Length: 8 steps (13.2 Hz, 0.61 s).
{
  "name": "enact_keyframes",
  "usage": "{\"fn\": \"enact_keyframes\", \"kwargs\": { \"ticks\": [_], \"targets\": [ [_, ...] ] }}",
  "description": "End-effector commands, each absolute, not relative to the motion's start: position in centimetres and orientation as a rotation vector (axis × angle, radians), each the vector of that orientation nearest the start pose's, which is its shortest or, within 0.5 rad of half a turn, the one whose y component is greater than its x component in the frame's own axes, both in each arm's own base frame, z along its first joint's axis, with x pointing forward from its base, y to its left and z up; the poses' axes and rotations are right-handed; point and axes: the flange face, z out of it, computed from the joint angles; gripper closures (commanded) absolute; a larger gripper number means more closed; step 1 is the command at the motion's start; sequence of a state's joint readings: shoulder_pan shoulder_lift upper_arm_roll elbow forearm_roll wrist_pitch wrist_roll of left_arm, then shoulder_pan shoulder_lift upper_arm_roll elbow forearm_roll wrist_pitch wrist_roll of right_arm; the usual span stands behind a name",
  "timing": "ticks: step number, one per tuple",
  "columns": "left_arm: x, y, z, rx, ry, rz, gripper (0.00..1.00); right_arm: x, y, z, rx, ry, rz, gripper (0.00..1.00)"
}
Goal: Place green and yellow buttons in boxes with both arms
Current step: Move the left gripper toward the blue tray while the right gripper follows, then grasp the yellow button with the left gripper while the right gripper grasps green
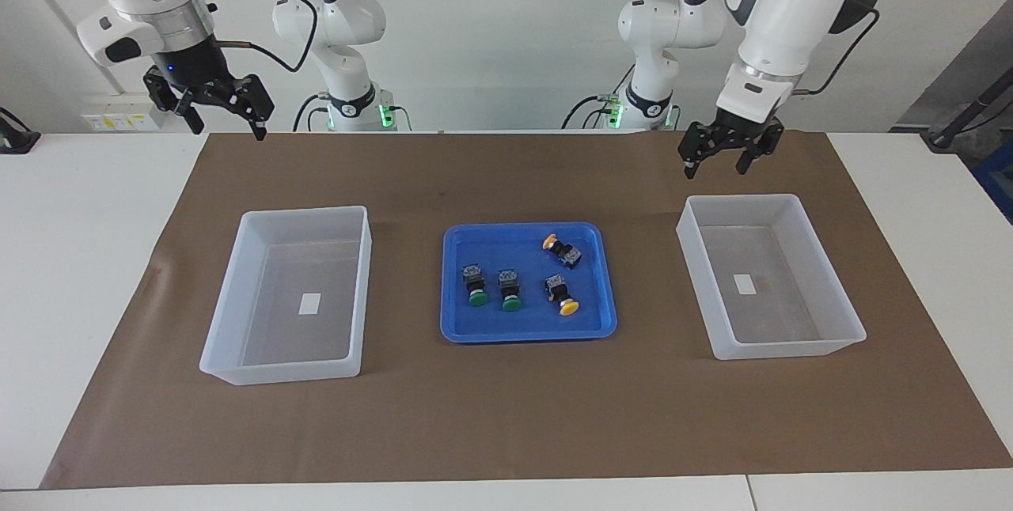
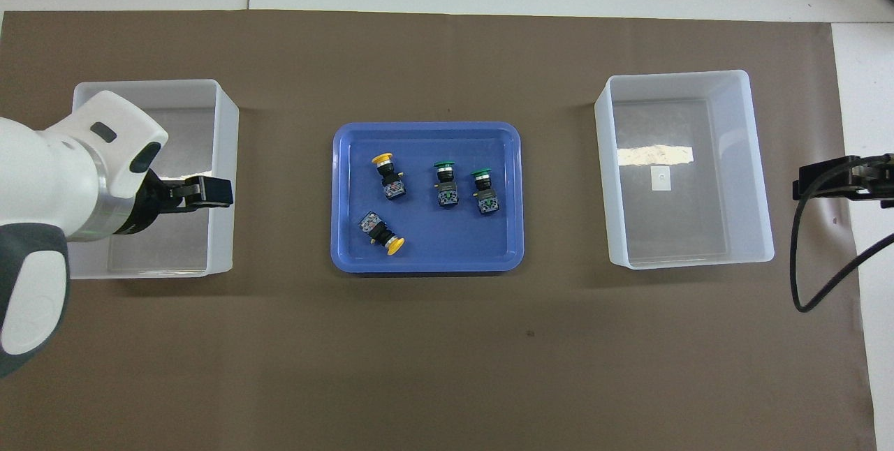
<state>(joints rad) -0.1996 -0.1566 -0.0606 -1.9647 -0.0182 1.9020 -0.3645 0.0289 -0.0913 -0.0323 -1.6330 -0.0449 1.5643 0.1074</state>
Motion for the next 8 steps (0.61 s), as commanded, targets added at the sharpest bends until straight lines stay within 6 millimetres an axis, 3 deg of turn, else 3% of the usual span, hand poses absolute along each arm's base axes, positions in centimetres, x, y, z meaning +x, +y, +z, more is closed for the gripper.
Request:
{"fn": "enact_keyframes", "kwargs": {
  "ticks": [1, 3, 5, 7, 8],
  "targets": [
    [50.3, -18.6, 50.7, -3.154, -0.413, -0.128, 0.00, 54.6, 3.3, 61.8, -3.155, 0.111, -0.087, 0.00],
    [50.7, -22.7, 47.0, -3.128, -0.618, -0.104, 0.00, 56.8, 7.1, 59.7, -3.134, 0.091, -0.160, 0.00],
    [50.7, -24.9, 44.2, -3.107, -0.723, -0.087, 0.00, 58.5, 9.8, 57.3, -3.101, 0.078, -0.184, 0.00],
    [50.2, -25.6, 42.7, -3.101, -0.828, -0.117, 0.00, 60.0, 12.7, 54.2, -3.061, 0.067, -0.172, 0.00],
    [50.1, -26.5, 41.6, -3.091, -0.848, -0.101, 0.00, 60.5, 15.4, 52.4, -3.056, 0.042, -0.177, 0.00]
  ]
}}
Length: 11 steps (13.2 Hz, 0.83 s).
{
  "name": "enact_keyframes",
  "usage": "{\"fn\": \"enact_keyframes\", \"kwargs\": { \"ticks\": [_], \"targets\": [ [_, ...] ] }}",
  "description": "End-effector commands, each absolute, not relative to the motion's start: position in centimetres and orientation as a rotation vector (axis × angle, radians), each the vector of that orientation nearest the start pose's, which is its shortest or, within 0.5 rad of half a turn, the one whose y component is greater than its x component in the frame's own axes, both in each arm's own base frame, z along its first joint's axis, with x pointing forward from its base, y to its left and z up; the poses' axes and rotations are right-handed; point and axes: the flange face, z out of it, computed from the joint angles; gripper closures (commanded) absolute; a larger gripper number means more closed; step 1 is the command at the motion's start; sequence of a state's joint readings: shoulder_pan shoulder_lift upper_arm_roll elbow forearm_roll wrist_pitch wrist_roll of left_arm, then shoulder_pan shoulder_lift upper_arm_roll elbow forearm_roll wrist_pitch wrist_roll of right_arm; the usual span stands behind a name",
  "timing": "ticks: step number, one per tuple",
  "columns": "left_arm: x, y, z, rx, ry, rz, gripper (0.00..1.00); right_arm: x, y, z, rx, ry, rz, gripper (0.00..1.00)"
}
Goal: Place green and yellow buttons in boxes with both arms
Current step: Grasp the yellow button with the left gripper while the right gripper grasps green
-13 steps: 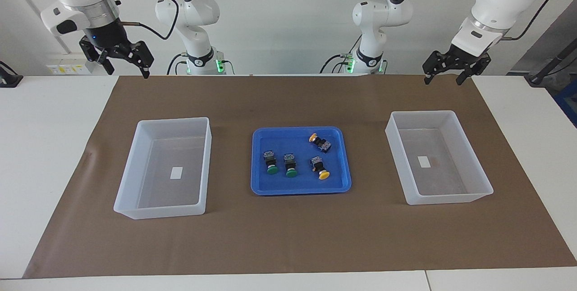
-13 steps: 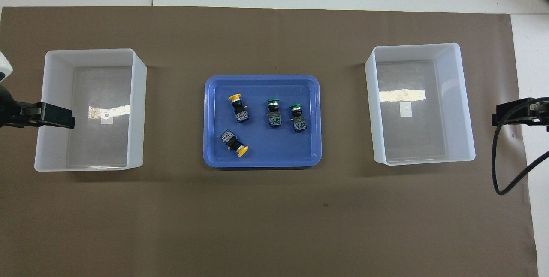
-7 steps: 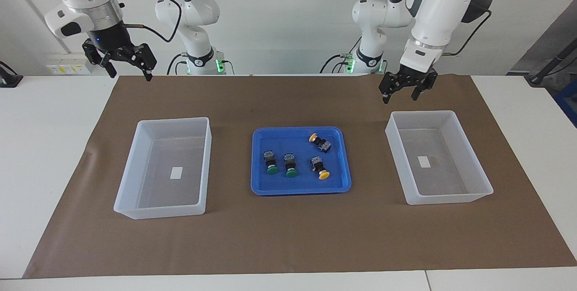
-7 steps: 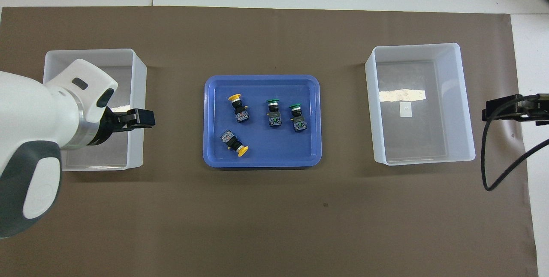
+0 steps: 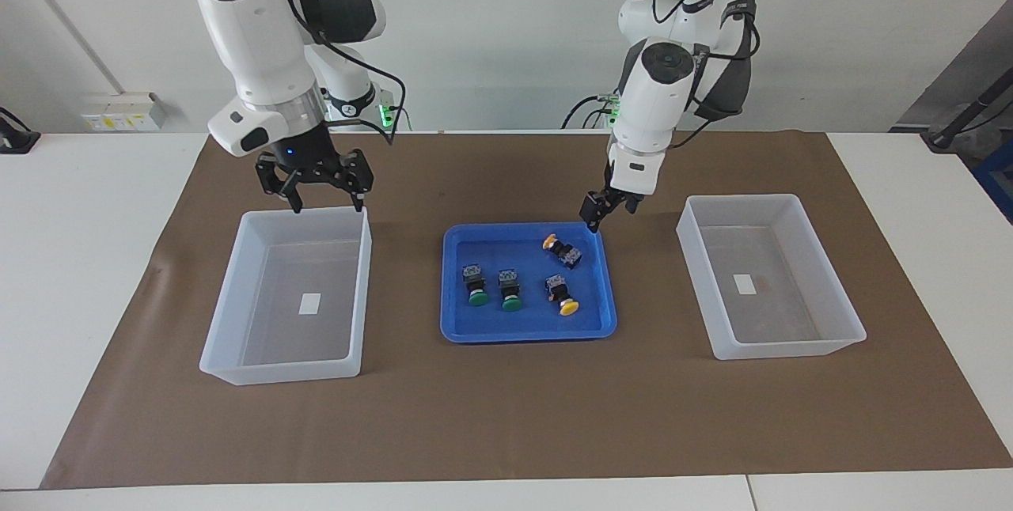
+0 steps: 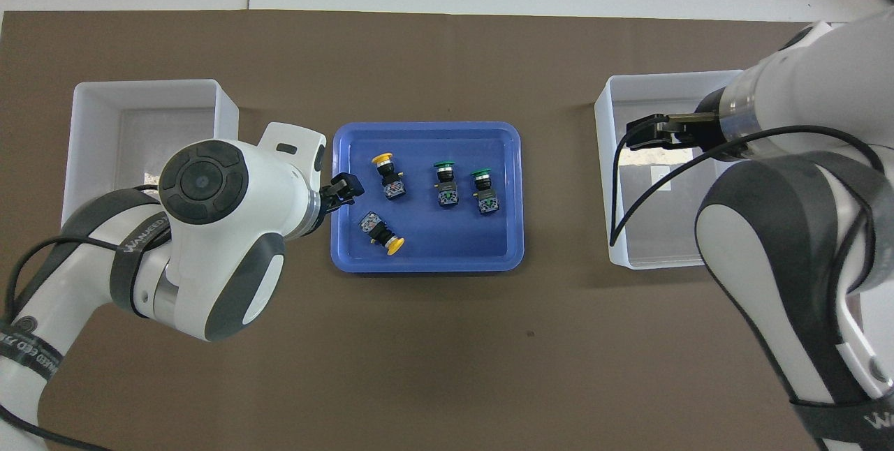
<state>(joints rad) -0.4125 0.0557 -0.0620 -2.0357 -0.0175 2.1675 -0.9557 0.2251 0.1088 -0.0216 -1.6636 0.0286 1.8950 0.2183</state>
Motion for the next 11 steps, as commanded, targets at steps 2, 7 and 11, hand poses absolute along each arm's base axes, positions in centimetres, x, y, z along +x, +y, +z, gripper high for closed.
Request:
{"fn": "enact_keyframes", "kwargs": {
  "ticks": [2, 7, 11],
  "targets": [
    [50.3, -28.5, 38.1, -3.067, -0.894, -0.070, 0.00, 61.2, 18.9, 48.8, -3.055, 0.014, -0.171, 0.00],
    [50.7, -30.6, 32.4, -3.030, -0.989, -0.058, 0.00, 61.0, 24.1, 39.9, -3.035, -0.089, -0.247, 0.00],
    [50.2, -31.2, 31.6, -3.013, -1.037, -0.064, 0.09, 59.7, 26.2, 36.0, -3.027, -0.164, -0.267, 0.00]
  ]
}}
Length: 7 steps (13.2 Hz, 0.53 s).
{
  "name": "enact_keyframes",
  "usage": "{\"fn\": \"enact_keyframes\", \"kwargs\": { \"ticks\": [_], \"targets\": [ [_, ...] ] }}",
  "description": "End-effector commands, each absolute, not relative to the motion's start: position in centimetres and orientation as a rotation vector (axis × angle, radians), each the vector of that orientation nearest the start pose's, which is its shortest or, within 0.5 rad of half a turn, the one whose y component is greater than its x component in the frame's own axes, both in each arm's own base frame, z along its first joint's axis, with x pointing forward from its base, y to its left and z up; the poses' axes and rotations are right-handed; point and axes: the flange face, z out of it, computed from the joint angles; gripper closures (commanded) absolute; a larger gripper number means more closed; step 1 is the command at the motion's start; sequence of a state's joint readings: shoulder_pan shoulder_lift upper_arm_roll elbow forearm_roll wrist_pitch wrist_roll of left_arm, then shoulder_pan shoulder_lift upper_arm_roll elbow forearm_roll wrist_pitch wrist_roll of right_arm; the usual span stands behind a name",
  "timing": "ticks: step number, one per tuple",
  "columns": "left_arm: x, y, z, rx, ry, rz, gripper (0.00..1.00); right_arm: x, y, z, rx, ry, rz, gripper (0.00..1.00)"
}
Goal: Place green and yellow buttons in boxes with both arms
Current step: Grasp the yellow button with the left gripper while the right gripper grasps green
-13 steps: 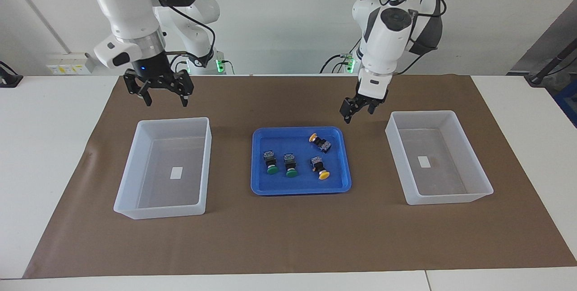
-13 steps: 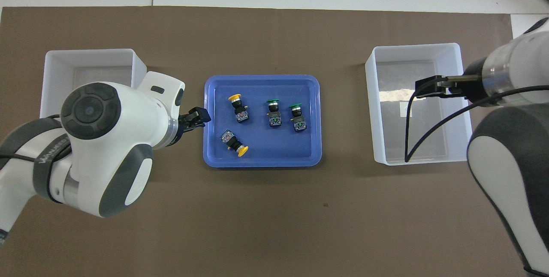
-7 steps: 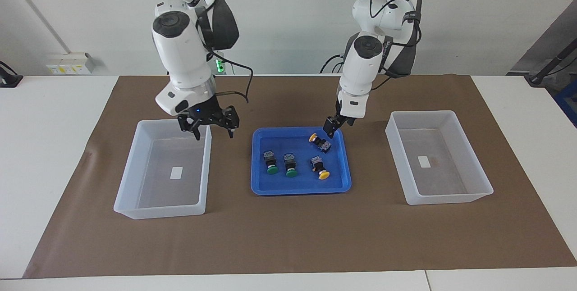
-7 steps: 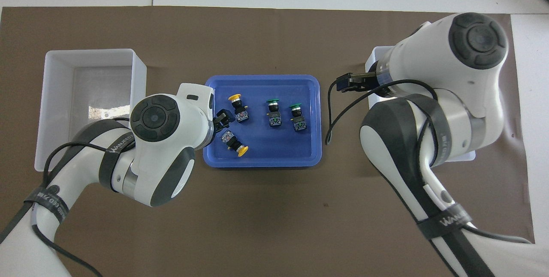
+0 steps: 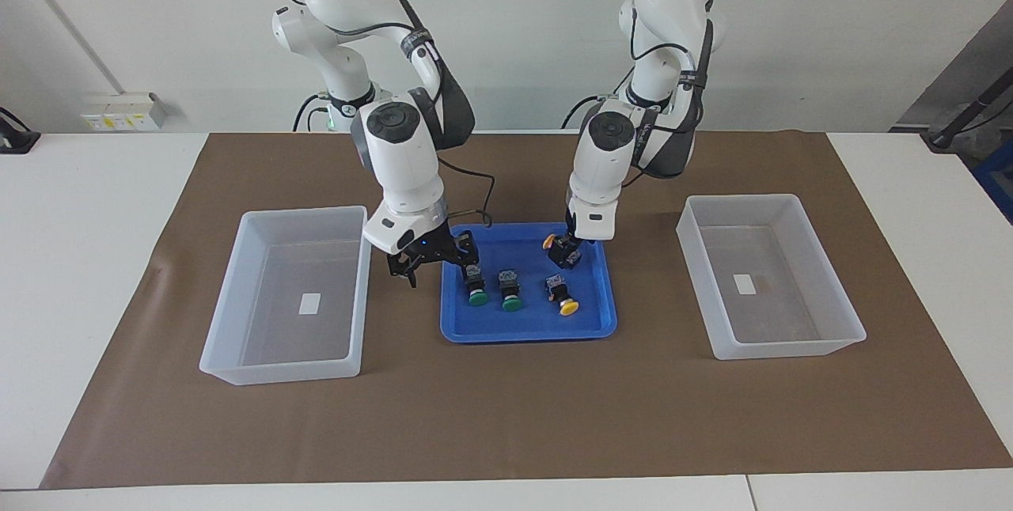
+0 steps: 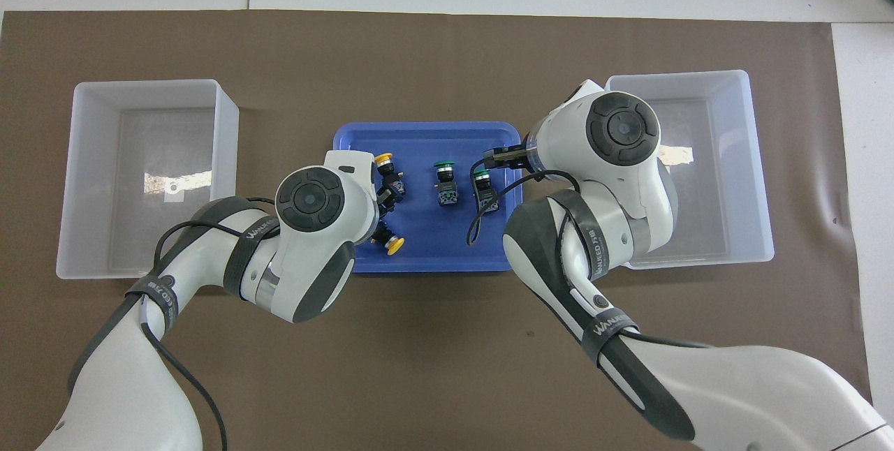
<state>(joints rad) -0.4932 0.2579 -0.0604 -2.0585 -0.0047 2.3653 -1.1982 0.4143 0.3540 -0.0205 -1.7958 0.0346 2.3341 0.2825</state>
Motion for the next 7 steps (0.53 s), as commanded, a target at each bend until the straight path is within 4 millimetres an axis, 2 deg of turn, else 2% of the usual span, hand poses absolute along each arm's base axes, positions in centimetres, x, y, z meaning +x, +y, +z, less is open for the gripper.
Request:
{"fn": "enact_keyframes", "kwargs": {
  "ticks": [1, 3, 5, 6, 7],
  "targets": [
    [50.1, -31.3, 31.5, -3.014, -1.034, -0.064, 0.23, 59.2, 27.0, 34.9, -3.021, -0.185, -0.281, 0.00],
    [49.7, -31.8, 31.5, -3.006, -1.060, -0.062, 0.59, 58.5, 27.3, 33.0, -3.009, -0.208, -0.323, 0.00],
    [49.7, -31.9, 31.5, -3.003, -1.067, -0.062, 0.84, 58.4, 27.2, 32.9, -3.006, -0.293, -0.331, 0.03],
    [49.6, -32.2, 31.6, -3.007, -1.060, -0.064, 0.92, 58.3, 27.5, 33.0, -3.004, -0.293, -0.334, 0.10],
    [49.7, -32.3, 31.8, -3.010, -1.049, -0.072, 1.00, 57.9, 28.3, 33.0, -3.001, -0.302, -0.333, 0.10]
  ]
}}
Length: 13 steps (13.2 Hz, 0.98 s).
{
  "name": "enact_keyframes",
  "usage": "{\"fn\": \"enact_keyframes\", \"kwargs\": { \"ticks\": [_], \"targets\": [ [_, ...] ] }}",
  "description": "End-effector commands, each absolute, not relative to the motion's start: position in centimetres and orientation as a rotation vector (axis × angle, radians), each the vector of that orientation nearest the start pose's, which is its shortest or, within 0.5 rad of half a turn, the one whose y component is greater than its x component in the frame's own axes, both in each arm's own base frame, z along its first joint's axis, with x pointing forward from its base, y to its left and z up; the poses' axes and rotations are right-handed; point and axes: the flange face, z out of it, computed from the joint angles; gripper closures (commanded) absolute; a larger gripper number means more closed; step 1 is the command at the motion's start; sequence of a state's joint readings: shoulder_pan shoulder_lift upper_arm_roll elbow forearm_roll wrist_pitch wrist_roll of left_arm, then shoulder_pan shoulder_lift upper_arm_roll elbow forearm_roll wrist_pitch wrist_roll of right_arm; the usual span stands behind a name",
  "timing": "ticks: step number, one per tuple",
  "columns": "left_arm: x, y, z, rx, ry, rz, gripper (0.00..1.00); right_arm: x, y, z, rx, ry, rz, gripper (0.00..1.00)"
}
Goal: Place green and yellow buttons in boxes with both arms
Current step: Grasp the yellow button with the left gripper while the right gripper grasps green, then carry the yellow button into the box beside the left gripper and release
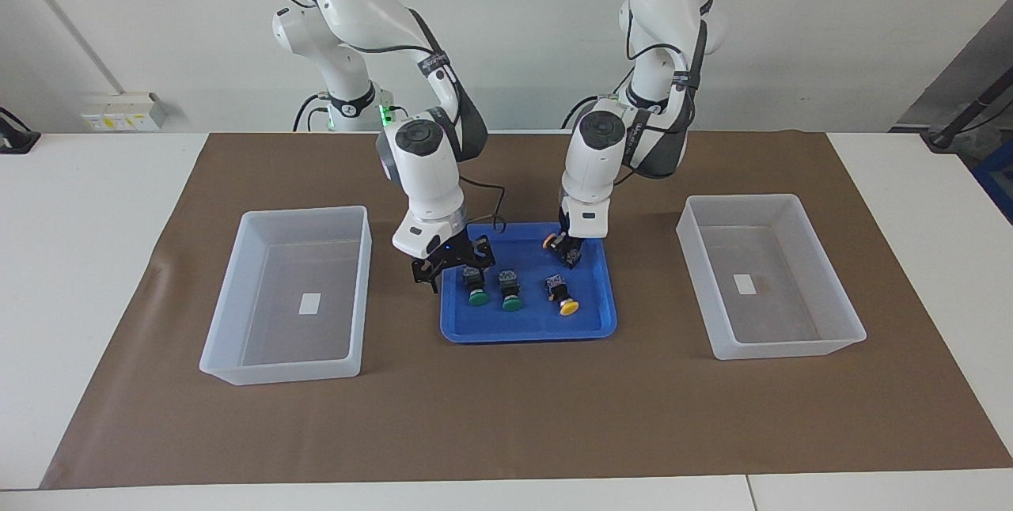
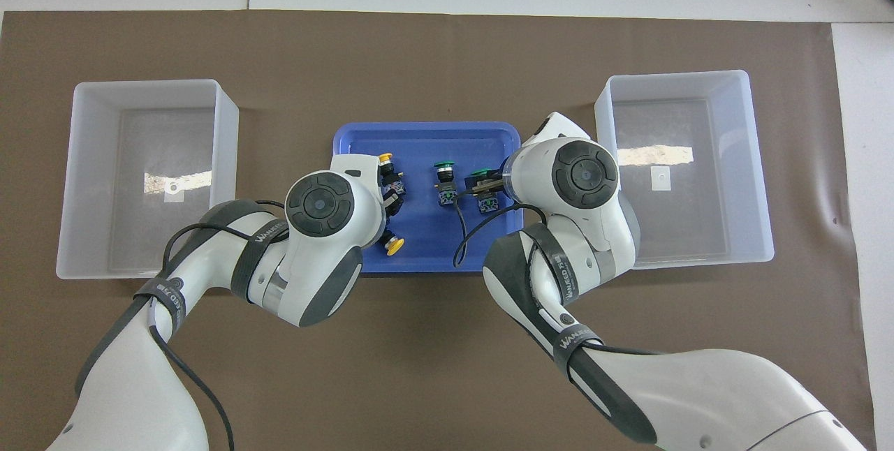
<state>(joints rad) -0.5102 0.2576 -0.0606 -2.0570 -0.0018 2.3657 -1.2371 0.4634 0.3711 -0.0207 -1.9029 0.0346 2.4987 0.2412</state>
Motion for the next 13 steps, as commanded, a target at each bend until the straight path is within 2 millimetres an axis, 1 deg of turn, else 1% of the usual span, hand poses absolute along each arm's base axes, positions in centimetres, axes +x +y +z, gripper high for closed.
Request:
{"fn": "enact_keyframes", "kwargs": {
  "ticks": [1, 3, 4, 5, 6, 7, 8, 9, 10, 11, 13],
  "targets": [
    [49.8, -32.4, 32.1, -3.008, -1.017, -0.097, 1.00, 57.6, 29.1, 33.1, -2.997, -0.320, -0.333, 0.10],
    [50.0, -32.2, 34.0, -3.015, -0.956, -0.168, 1.00, 57.4, 29.3, 32.9, -2.996, -0.325, -0.330, 0.10],
    [50.3, -31.5, 35.7, -3.015, -0.957, -0.196, 1.00, 57.4, 29.3, 32.8, -2.997, -0.329, -0.328, 0.11],
    [50.4, -30.6, 37.4, -3.023, -0.929, -0.218, 1.00, 57.4, 29.3, 32.4, -3.000, -0.330, -0.321, 0.14],
    [50.7, -29.4, 38.5, -3.024, -0.883, -0.215, 1.00, 57.3, 29.4, 31.9, -3.003, -0.330, -0.312, 0.19],
    [51.1, -27.7, 40.0, -3.023, -0.848, -0.215, 1.00, 57.2, 30.2, 31.8, -2.987, -0.341, -0.351, 0.24],
    [51.5, -25.9, 41.2, -3.020, -0.826, -0.214, 1.00, 57.0, 30.7, 31.3, -2.977, -0.353, -0.374, 0.29],
    [52.6, -23.8, 42.2, -3.021, -0.807, -0.224, 1.00, 57.0, 30.8, 30.9, -2.977, -0.352, -0.375, 0.31],
    [53.7, -22.2, 43.0, -3.026, -0.781, -0.234, 1.00, 57.0, 30.8, 30.7, -2.979, -0.350, -0.370, 0.34],
    [54.7, -20.1, 43.3, -3.025, -0.767, -0.241, 1.00, 56.9, 30.7, 30.6, -2.980, -0.360, -0.367, 0.34],
    [56.6, -15.3, 43.9, -3.039, -0.646, -0.254, 1.00, 56.9, 30.4, 30.3, -2.984, -0.369, -0.360, 0.34]
  ]
}}
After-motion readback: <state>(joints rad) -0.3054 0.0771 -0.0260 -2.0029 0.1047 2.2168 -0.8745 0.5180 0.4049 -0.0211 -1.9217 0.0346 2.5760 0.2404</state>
